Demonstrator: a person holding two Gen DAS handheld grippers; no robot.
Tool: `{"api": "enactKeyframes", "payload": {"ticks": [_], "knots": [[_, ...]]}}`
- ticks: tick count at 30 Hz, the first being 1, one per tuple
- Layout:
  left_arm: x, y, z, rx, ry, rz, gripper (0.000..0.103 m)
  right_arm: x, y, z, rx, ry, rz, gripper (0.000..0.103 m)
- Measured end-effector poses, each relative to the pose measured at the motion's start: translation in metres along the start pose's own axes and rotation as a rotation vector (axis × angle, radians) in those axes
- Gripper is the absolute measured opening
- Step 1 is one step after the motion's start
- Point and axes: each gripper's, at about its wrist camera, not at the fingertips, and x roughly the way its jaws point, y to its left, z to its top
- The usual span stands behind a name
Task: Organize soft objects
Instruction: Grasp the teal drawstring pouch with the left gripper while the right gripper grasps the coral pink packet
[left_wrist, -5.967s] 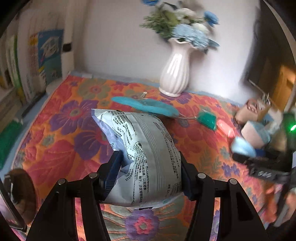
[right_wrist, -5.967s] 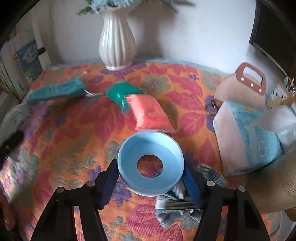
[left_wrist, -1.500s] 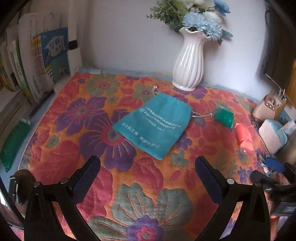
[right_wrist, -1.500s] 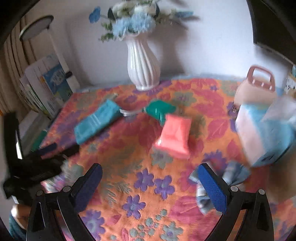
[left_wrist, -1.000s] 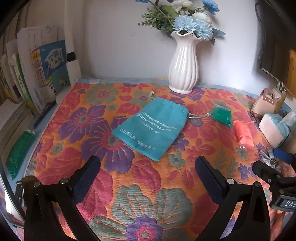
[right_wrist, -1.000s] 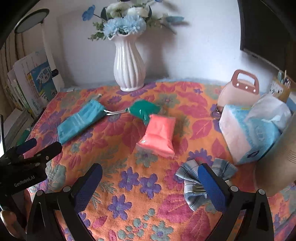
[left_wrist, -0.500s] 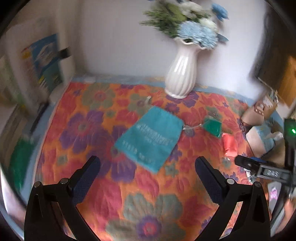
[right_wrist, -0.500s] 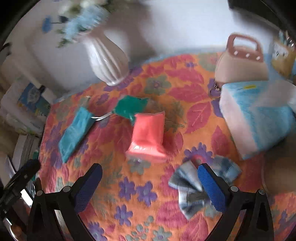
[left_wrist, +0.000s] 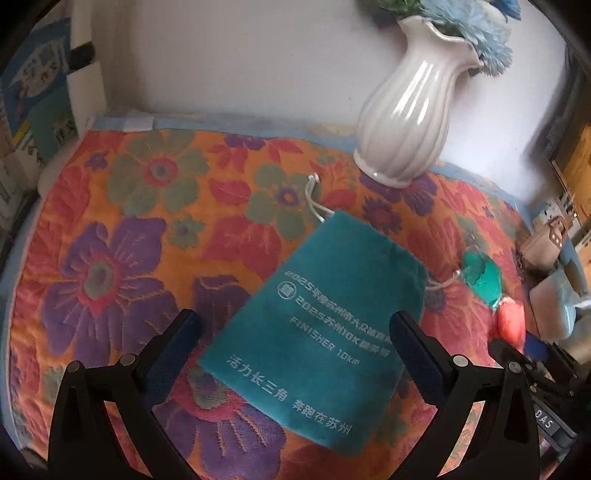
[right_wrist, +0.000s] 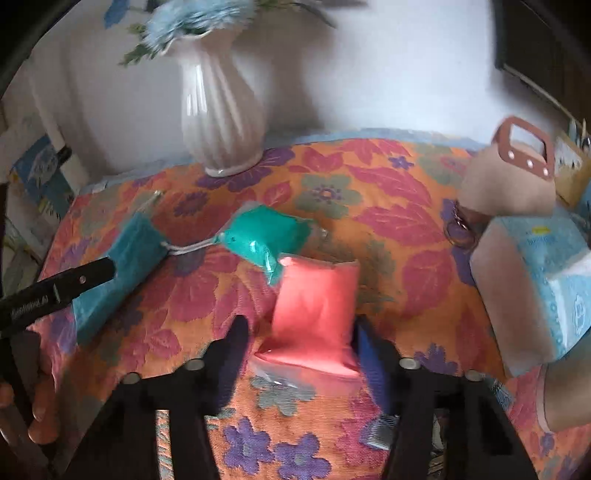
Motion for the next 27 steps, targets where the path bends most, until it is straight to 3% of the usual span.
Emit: {"api": "enactKeyframes", "payload": {"ticks": [3,5,11,15,17,18,19,21,24,27], "knots": [[-0.004,-0.012,-0.008,0.067,0.011,-0.103,0.102,0.000,0.002,0.000,-0.013,0.000,0.013,0.054],[-0.004,-0.025,-0.014,0.128,0.022,-0.112,0.102,0.000,0.000,-0.001,-0.007,-0.001,0.033,0.054],[0.011,-0.060,-0.023,0.302,0.056,0.067,0.103,0.000,-0.003,-0.002,0.010,-0.002,0.055,0.054],[0.012,-0.060,-0.023,0.290,0.039,0.066,0.101,-0.001,-0.001,-0.002,0.008,-0.003,0.050,0.054],[0.007,-0.053,-0.017,0.269,0.013,0.057,0.085,-0.001,-0.003,-0.002,0.016,-0.006,0.056,0.054],[0.004,-0.052,-0.017,0.262,-0.007,0.059,0.070,-0.001,-0.004,-0.002,0.021,-0.012,0.057,0.054],[-0.001,-0.051,-0.019,0.260,-0.027,0.062,0.050,-0.003,-0.005,-0.002,0.025,-0.019,0.055,0.047],[-0.012,-0.051,-0.023,0.268,-0.078,0.038,0.028,-0.008,-0.006,-0.002,0.033,-0.048,0.054,0.042],[-0.022,-0.054,-0.024,0.262,-0.128,0.021,0.018,-0.024,-0.008,-0.004,0.033,-0.135,0.078,0.042],[-0.039,-0.051,-0.031,0.205,-0.132,-0.051,0.017,-0.029,-0.004,-0.005,0.018,-0.157,0.100,0.042]]}}
